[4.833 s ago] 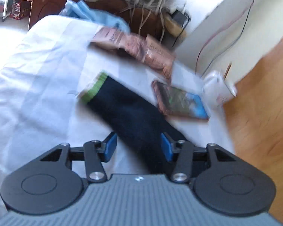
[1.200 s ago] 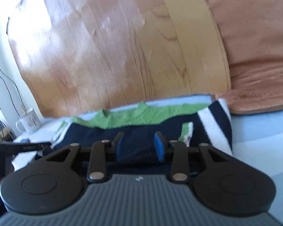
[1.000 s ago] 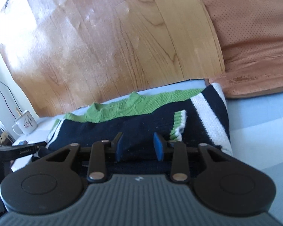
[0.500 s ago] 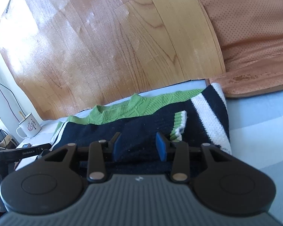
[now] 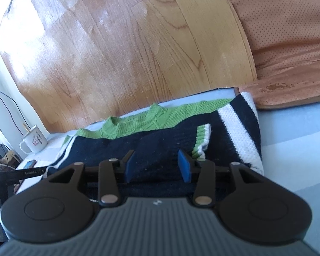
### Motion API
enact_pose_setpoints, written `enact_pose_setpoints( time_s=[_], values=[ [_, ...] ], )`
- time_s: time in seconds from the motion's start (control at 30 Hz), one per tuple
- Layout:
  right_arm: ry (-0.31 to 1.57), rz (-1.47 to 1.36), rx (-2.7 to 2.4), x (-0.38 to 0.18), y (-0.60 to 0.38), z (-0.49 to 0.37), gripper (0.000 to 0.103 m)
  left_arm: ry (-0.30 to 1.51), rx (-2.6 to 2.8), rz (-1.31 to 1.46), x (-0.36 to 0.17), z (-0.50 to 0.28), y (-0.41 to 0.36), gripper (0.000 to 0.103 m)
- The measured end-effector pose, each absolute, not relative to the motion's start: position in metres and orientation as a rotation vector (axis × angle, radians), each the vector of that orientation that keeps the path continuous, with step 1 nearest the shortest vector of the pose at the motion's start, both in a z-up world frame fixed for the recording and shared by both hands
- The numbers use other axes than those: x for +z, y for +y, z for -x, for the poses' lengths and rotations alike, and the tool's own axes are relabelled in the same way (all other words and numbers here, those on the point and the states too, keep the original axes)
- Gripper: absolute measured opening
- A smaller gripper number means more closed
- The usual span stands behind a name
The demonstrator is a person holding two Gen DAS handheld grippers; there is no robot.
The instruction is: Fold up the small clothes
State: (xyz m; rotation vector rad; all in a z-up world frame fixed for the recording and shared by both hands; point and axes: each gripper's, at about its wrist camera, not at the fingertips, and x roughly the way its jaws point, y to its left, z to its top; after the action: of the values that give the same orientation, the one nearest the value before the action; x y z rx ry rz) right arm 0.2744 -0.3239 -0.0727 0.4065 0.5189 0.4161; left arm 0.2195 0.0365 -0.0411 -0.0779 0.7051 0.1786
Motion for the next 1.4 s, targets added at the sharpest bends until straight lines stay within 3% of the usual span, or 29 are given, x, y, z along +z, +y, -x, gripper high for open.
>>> enact_pose_setpoints(
  time_s=[0.07, 0.2, 0.33, 0.4, 0.57, 0.77, 0.83, 0.87, 0.9, 1.03, 1.2, 1.4],
  values=[
    [0.494, -0.445, 0.405, -0.069, -0.332, -0.273, 0.046, 0.679, 0.141, 0.091, -0.032, -0.217, 0.038, 0.011],
    [0.509, -0.524, 0.389, -0.062, -0.350, -0.282, 0.048, 0.615, 0.070, 0.107, -0.016, -0.220, 0.041, 0.025],
    [0.547, -0.439, 0.345, -0.044, -0.355, -0.300, 0.048, 0.597, 0.026, -0.006, -0.013, -0.234, 0.027, 0.042],
    [0.537, -0.432, 0.336, -0.034, -0.361, -0.301, 0.048, 0.630, 0.053, -0.032, -0.018, -0.242, 0.027, 0.044],
    [0.525, -0.432, 0.342, -0.026, -0.374, -0.294, 0.049, 0.751, -0.007, 0.218, -0.026, -0.243, 0.074, 0.049],
    [0.555, -0.434, 0.376, -0.039, -0.366, -0.285, 0.049, 0.769, -0.123, 0.318, -0.025, -0.222, 0.083, 0.068],
    [0.569, -0.441, 0.356, -0.045, -0.366, -0.285, 0.049, 0.771, -0.134, 0.271, -0.027, -0.220, 0.070, 0.064],
    [0.575, -0.449, 0.345, -0.048, -0.367, -0.284, 0.049, 0.783, -0.130, 0.244, -0.030, -0.221, 0.062, 0.049],
    [0.579, -0.458, 0.334, -0.050, -0.369, -0.284, 0.049, 0.801, -0.124, 0.210, -0.034, -0.222, 0.054, 0.020],
    [0.581, -0.471, 0.291, -0.052, -0.380, -0.281, 0.049, 0.742, -0.065, 0.091, -0.037, -0.211, 0.035, 0.013],
    [0.568, -0.464, 0.281, -0.048, -0.385, -0.278, 0.049, 0.709, 0.023, 0.176, -0.036, -0.203, 0.058, 0.006],
    [0.581, -0.397, 0.337, -0.040, -0.363, -0.292, 0.049, 0.738, 0.044, 0.124, -0.034, -0.203, 0.054, 0.008]
  ],
)
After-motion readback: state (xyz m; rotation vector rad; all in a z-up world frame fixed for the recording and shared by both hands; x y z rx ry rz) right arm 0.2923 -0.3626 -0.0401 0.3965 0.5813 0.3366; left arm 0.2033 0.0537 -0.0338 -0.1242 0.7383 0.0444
